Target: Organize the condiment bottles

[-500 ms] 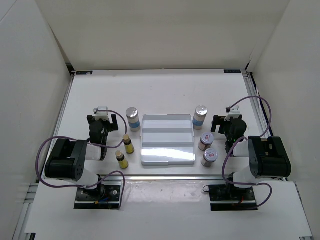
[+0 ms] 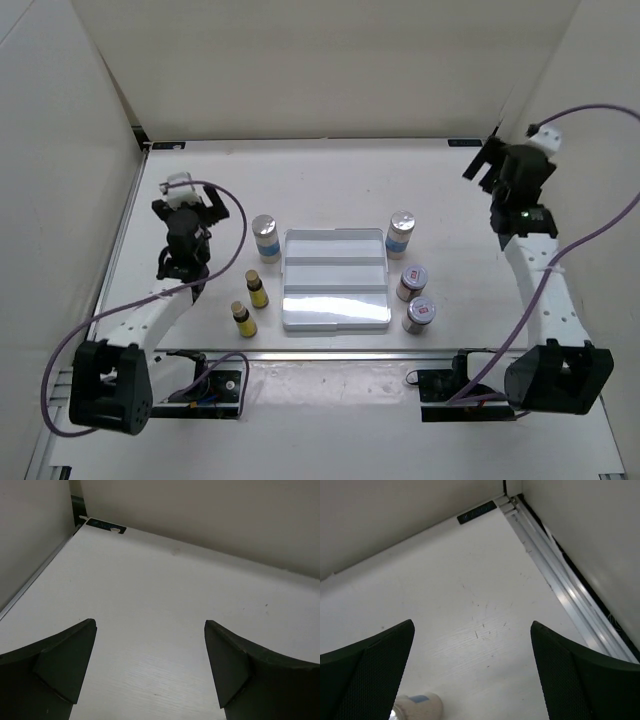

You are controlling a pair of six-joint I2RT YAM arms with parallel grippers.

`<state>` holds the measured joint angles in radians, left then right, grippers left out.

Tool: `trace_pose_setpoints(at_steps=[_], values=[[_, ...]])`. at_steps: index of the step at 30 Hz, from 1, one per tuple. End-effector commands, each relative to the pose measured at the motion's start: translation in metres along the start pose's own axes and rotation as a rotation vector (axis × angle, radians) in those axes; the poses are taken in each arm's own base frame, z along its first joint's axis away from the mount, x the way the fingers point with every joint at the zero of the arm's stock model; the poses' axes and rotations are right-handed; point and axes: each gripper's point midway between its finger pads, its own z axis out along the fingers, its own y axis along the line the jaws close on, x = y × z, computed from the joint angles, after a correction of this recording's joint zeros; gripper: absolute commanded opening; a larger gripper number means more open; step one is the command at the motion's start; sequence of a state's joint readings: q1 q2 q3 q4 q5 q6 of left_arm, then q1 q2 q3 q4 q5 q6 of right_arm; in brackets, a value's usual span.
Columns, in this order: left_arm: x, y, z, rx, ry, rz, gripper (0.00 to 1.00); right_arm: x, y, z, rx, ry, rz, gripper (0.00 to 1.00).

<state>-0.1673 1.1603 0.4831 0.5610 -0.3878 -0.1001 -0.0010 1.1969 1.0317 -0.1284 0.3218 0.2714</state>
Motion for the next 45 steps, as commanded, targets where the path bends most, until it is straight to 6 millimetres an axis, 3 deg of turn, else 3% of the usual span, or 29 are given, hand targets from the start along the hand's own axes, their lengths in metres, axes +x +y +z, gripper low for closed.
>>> trace_pose_setpoints(at_steps=[1, 2, 3, 4, 5, 6, 8, 9, 10, 11, 13, 15, 16, 17, 21, 24, 25, 26, 31, 35, 36, 39, 45], values=[[-0.019, 0.012, -0.016, -0.107, 0.115, -0.092, 1.00, 0.018, -0.032, -0.043, 0.190, 0.247, 0.025, 1.00], [-0.031, 0.015, -0.021, -0.130, 0.124, -0.126, 1.00, 0.014, -0.030, -0.045, 0.183, 0.258, 0.024, 1.00], [-0.061, 0.013, -0.021, -0.149, 0.108, -0.182, 1.00, 0.016, -0.031, -0.052, 0.196, 0.287, 0.033, 1.00], [-0.074, 0.015, -0.027, -0.187, 0.120, -0.271, 1.00, 0.016, -0.031, -0.057, 0.206, 0.299, 0.057, 1.00], [-0.062, 0.020, -0.038, -0.223, 0.233, -0.233, 1.00, 0.015, -0.031, -0.062, 0.218, 0.312, 0.092, 1.00], [-0.108, 0.009, -0.040, -0.175, 0.202, -0.262, 1.00, 0.035, -0.036, -0.070, 0.268, 0.393, 0.136, 1.00], [-0.134, -0.006, -0.046, -0.059, 0.262, -0.148, 1.00, 0.044, -0.030, -0.075, 0.230, 0.455, 0.118, 1.00], [-0.124, -0.023, -0.050, 0.041, 0.374, -0.085, 1.00, 0.047, -0.023, -0.077, 0.182, 0.479, 0.106, 1.00], [-0.158, -0.033, -0.052, 0.099, 0.333, -0.083, 1.00, 0.061, -0.020, -0.080, 0.153, 0.533, 0.097, 1.00], [-0.160, -0.037, -0.053, 0.135, 0.352, -0.047, 1.00, 0.069, -0.009, -0.087, 0.097, 0.563, 0.102, 1.00], [-0.148, -0.033, -0.057, 0.115, 0.395, -0.040, 1.00, 0.079, 0.004, -0.094, 0.000, 0.572, 0.083, 1.00], [-0.141, -0.031, -0.077, 0.085, 0.410, -0.158, 1.00, 0.079, 0.016, -0.103, -0.061, 0.553, 0.036, 1.00], [-0.119, -0.030, -0.081, 0.098, 0.460, -0.155, 1.00, 0.081, 0.007, -0.103, 0.001, 0.545, 0.014, 1.00], [-0.113, -0.034, -0.084, 0.122, 0.474, -0.168, 1.00, 0.082, 0.007, -0.112, 0.004, 0.554, -0.014, 1.00], [-0.078, -0.045, -0.086, 0.186, 0.598, -0.132, 1.00, 0.072, 0.027, -0.133, -0.120, 0.525, -0.071, 1.00], [-0.036, -0.031, -0.095, 0.124, 0.727, -0.071, 1.00, 0.081, 0.029, -0.139, -0.148, 0.525, -0.117, 1.00], [-0.031, -0.022, -0.100, 0.080, 0.719, -0.083, 1.00, 0.088, 0.029, -0.140, -0.151, 0.540, -0.128, 1.00], [-0.010, -0.005, -0.105, -0.009, 0.742, -0.064, 1.00, 0.091, 0.031, -0.139, -0.162, 0.545, -0.125, 1.00], [-0.036, 0.003, -0.109, -0.070, 0.635, -0.175, 1.00, 0.115, 0.027, -0.157, -0.157, 0.618, -0.121, 1.00], [-0.036, 0.002, -0.110, -0.050, 0.639, -0.148, 1.00, 0.135, 0.029, -0.179, -0.227, 0.646, -0.090, 1.00], [-0.041, 0.002, -0.109, -0.044, 0.628, -0.144, 1.00, 0.154, 0.027, -0.183, -0.227, 0.678, -0.099, 1.00], [-0.038, 0.002, -0.108, -0.047, 0.636, -0.140, 1.00, 0.173, 0.034, -0.195, -0.242, 0.714, -0.047, 1.00], [-0.038, 0.002, -0.108, -0.047, 0.636, -0.141, 1.00, 0.210, 0.020, -0.194, -0.087, 0.799, -0.063, 1.00]])
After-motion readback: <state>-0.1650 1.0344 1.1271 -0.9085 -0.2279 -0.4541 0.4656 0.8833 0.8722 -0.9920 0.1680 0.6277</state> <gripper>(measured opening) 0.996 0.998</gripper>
